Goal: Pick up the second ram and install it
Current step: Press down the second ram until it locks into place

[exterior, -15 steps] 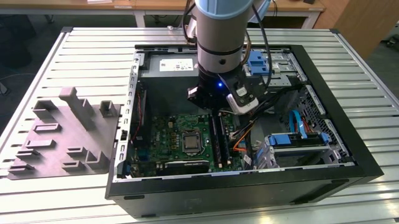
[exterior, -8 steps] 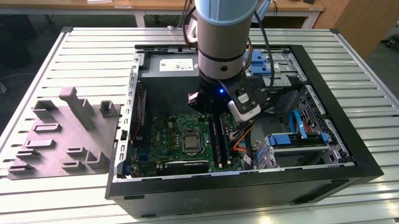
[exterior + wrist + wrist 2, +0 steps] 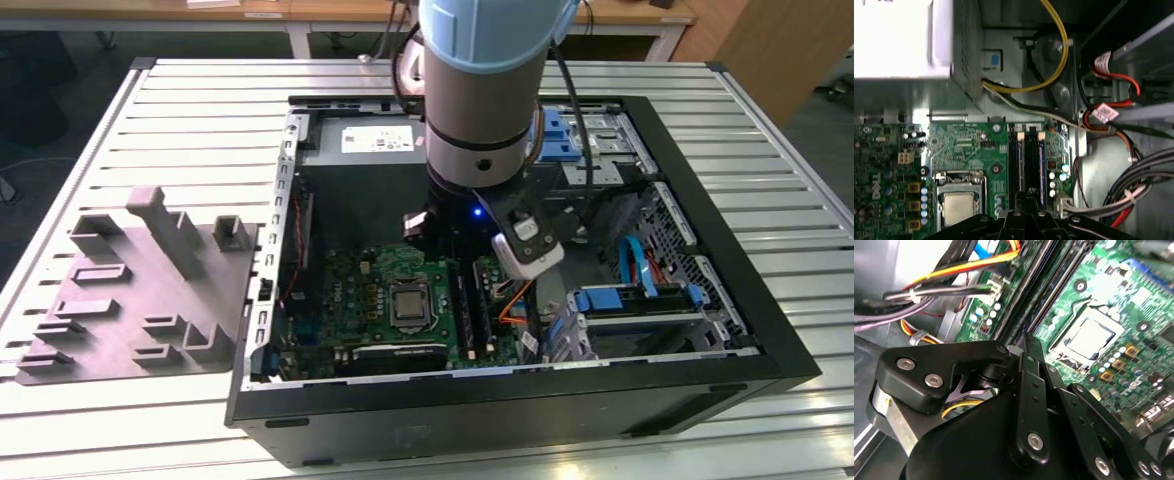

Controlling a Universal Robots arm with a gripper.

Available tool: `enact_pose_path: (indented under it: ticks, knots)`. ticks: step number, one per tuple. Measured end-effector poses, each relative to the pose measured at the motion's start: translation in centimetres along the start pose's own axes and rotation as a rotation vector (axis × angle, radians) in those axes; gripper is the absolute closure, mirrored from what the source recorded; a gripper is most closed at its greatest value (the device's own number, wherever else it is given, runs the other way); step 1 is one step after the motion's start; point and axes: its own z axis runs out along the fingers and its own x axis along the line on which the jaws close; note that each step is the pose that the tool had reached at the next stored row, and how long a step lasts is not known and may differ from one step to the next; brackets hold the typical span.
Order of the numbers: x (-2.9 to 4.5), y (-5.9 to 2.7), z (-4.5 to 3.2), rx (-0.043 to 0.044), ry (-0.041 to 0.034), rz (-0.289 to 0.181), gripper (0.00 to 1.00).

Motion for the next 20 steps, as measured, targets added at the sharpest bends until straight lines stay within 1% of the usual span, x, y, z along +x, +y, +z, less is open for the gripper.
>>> enact_pose_path:
  ticks: [5, 15, 20]
  knots:
    - [-0.04, -1.07, -0.07, 0.0000, 0.0000, 0.000, 0.90]
    - [-0.11, -2.69, -0.17, 0.0006, 0.0000, 0.000, 0.90]
    - [-0.12, -3.20, -0.16, 0.0022, -0.0002, 0.001, 0.90]
